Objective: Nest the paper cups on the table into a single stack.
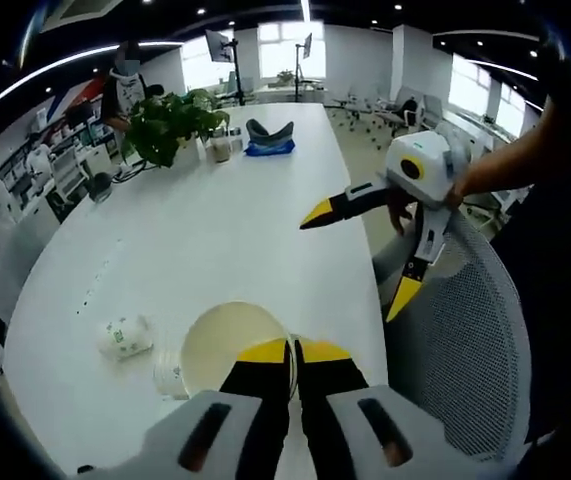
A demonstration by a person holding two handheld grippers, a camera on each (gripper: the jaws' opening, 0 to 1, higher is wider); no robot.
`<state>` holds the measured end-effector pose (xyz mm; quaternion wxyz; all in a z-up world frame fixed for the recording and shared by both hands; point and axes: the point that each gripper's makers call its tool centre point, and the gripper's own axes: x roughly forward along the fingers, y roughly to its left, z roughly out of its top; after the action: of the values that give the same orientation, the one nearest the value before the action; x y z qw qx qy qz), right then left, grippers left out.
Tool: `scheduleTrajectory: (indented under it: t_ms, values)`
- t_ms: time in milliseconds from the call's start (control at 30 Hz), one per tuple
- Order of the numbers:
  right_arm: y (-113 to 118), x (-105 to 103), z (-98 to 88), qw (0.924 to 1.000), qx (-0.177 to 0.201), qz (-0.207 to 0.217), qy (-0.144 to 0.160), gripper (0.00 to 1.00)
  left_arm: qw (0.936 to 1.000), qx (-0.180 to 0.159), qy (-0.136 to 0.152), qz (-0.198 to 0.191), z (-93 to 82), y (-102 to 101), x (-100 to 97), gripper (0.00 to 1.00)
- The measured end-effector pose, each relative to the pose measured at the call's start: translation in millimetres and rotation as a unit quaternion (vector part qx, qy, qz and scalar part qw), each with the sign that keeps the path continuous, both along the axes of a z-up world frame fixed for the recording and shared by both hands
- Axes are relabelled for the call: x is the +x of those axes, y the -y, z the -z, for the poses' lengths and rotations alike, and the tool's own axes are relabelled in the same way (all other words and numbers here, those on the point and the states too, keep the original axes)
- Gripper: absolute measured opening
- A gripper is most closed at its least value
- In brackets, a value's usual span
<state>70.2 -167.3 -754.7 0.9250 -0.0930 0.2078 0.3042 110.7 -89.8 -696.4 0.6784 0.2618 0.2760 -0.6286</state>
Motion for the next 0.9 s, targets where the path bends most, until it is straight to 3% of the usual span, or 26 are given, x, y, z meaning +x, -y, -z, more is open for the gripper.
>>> scheduleTrajectory:
  t_ms: [500, 900]
  values:
    - [-2, -2, -0.4, 1.0000, 0.000, -0.003, -0.004, 0.93, 0.9997, 0.018, -0.010, 0.012, 16.7, 3, -9.8, 0.00]
    - [-3, -3, -1.7, 1.0000, 0.002, -0.003, -0.005, 0.92, 0.9988, 0.042, -0.018, 0.016, 40.5, 0, -13.1, 0.00]
